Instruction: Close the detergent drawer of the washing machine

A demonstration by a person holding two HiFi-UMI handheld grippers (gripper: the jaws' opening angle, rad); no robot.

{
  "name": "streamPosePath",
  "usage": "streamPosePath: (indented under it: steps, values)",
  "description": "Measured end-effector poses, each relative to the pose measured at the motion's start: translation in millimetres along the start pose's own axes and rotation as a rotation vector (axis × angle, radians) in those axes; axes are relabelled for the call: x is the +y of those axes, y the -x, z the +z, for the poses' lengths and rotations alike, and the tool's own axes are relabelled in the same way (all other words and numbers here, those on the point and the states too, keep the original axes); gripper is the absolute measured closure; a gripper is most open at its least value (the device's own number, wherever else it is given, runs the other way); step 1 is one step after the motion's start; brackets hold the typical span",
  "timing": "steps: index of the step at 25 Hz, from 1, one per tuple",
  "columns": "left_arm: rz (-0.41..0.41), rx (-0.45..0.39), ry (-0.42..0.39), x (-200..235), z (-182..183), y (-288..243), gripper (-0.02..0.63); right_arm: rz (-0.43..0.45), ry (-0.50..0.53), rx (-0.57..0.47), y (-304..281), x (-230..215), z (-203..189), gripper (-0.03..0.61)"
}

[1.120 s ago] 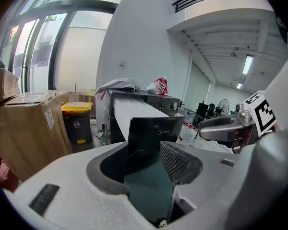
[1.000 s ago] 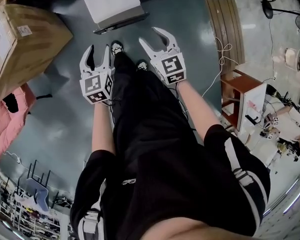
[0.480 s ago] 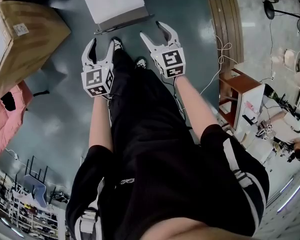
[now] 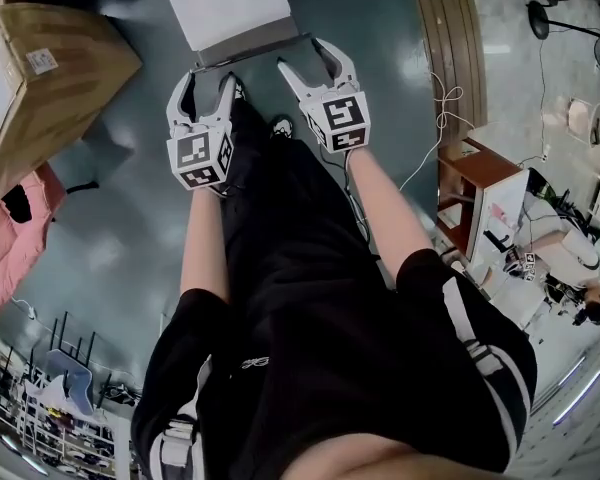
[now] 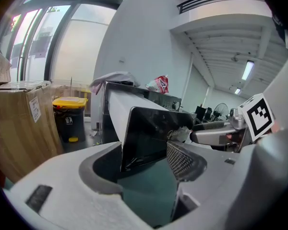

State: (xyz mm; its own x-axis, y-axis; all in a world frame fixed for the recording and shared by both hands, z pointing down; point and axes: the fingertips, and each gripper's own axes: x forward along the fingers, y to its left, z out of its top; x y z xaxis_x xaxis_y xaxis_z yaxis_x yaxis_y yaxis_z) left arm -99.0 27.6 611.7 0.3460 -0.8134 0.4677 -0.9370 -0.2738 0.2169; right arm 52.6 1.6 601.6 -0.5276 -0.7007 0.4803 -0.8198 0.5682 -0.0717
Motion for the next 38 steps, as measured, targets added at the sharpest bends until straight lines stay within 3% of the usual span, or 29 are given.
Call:
streamPosePath:
  steps: [11,20,30,38]
  values:
    - [0.030,0.015,0.015,-5,7,-4,0.308,0.028,0.003,-0.012,-7,2,14,0.302]
    - [0.071,0.035,0.039,-1,13,-3,0.336,-0.011,0.000,-0.009,-5,-1,21,0.353]
    - [0.106,0.039,0.088,3,22,-1,0.319,-0.039,-0.024,0.019,-3,4,27,0.348]
    - [0.111,0.057,0.083,3,22,0,0.319,-0.054,-0.027,0.029,-4,5,29,0.348]
